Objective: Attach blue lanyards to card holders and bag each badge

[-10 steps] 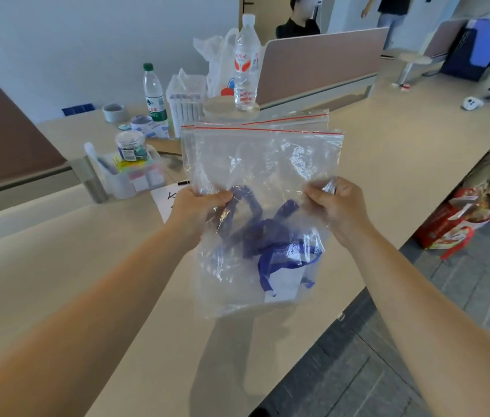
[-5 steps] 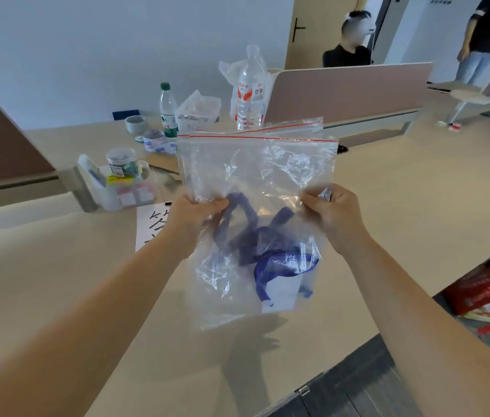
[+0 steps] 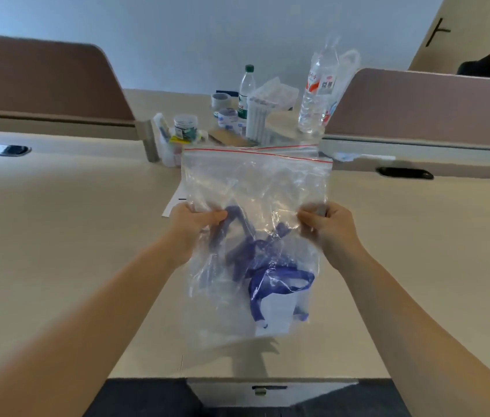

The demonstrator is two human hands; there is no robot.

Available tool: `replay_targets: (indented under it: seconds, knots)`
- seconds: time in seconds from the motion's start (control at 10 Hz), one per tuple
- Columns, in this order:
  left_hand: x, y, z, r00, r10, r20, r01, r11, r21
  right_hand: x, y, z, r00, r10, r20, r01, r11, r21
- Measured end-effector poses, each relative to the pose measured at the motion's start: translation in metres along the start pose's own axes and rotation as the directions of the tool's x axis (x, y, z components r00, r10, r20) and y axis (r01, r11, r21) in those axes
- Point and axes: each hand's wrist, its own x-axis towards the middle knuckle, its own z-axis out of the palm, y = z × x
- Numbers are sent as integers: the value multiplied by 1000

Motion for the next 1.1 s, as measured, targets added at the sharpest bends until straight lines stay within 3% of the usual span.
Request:
replay_targets:
  seconds: [0.2,0.5,0.7,0.9,1.0,1.1]
  knots:
    - [45,-32,-19,989,-130,-64,130,991,-2,45,36,23,992,123,35,-121,991,-50]
    - [180,-56,-40,978,-136,-158,164,969,184,172,78,72,991,120,-63,-131,969,-211]
    - [236,-86,-44,961,-184,-206,246,907,341,222,115,89,985,108,-138,-158,887,-433]
    - [251,-108,-44,961,-83,-263,214,827,521,236,135,96,987,105,-122,-158,779,-607]
    - [253,-112,-47,968,-25,-248,201,670,714,240,140,95,993,87,-83,-119,635,-763]
    - [257,-115,-52,977,-8,-212,193,451,871,242,140,88,996,90,-23,-58,404,-913]
